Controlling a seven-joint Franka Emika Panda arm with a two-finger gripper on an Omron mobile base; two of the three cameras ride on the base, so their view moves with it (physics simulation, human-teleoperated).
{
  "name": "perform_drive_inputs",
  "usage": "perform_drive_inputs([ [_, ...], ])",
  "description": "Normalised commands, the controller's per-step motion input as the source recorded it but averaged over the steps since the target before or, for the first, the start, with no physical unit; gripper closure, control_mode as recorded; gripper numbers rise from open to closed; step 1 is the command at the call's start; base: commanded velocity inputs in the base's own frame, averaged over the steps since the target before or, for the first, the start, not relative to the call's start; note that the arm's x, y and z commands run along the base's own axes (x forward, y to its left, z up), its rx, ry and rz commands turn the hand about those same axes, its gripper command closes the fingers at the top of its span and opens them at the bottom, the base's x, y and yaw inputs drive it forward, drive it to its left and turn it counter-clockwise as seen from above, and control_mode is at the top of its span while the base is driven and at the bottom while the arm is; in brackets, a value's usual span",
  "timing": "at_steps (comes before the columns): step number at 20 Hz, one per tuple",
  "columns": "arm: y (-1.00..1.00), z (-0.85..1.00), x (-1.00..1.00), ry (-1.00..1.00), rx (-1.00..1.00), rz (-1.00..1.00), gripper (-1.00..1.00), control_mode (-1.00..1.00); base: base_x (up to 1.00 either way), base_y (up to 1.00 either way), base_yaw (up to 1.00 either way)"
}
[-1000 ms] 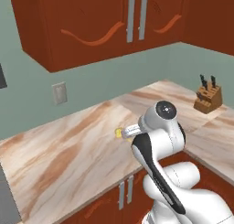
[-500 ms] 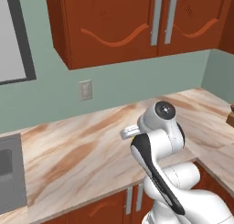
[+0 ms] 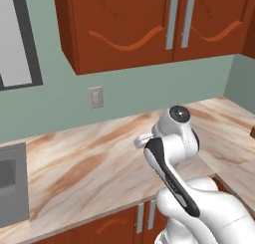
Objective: Take the fork and place it on the left side of the plate. Then take the spoon and place it on the right side of the plate. Make sure they're directly next to the plate.
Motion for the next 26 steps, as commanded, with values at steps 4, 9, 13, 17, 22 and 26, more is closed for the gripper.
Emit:
perform_drive_inputs([
  [4, -0.28, -0.32, 0.58, 0.32, 0.0, -0.06, -1.0, -1.0, 0.0, 0.0, 0.0],
  [9, -0.2, -0.59, 0.3, 0.31, 0.0, -0.05, -1.0, -1.0, 0.0, 0.0, 0.0],
  [13, -0.02, -0.56, 0.11, 0.12, -0.05, -0.01, -1.0, -1.0, 0.0, 0.0, 0.0],
  [17, -0.05, -0.49, 0.18, 0.06, -0.05, 0.0, -1.0, -1.0, 0.0, 0.0, 0.0],
  [22, -0.2, -0.46, 0.0, 0.0, -0.03, 0.0, -1.0, -1.0, 0.0, 0.0, 0.0],
  [26, -0.02, -0.48, 0.0, 0.0, -0.06, 0.0, -1.0, -1.0, 0.0, 0.0, 0.0],
])
